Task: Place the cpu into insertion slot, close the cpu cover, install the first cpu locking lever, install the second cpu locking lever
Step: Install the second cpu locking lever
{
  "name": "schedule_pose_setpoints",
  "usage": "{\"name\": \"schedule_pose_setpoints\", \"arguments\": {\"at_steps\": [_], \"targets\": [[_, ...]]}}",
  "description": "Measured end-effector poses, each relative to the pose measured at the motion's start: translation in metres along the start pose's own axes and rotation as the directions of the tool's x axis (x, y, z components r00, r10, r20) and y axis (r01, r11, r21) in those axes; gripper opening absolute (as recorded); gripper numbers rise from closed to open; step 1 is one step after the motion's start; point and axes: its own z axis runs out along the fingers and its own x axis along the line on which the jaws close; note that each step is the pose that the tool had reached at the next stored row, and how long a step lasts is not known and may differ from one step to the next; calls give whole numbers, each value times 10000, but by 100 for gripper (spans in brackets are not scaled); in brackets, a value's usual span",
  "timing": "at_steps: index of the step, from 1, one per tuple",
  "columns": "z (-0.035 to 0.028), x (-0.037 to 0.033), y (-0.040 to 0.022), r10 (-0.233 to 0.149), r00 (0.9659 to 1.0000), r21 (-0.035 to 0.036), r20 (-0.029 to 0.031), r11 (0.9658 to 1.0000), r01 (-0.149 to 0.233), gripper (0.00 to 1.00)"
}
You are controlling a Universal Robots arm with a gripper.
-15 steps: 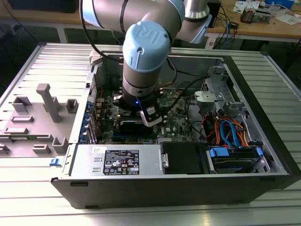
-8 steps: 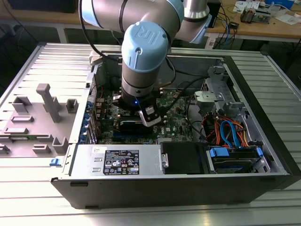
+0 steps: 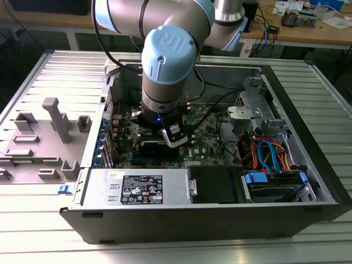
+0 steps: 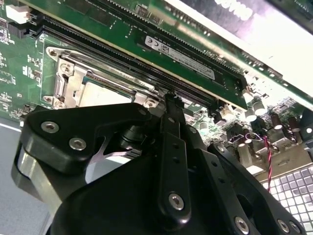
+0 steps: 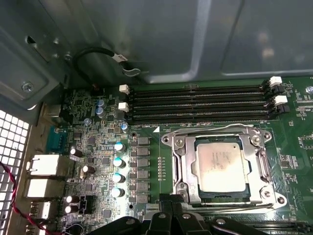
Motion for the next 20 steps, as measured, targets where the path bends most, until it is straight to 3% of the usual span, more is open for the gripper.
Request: {"name": "schedule_pose_setpoints", "arguments": {"at_steps": [10,20], "targets": [[42,-3,-9,-3,10000,-53,0,10000,3,11],[-18,2,-18,-3,10000,-50,-1,10000,3,11]]}}
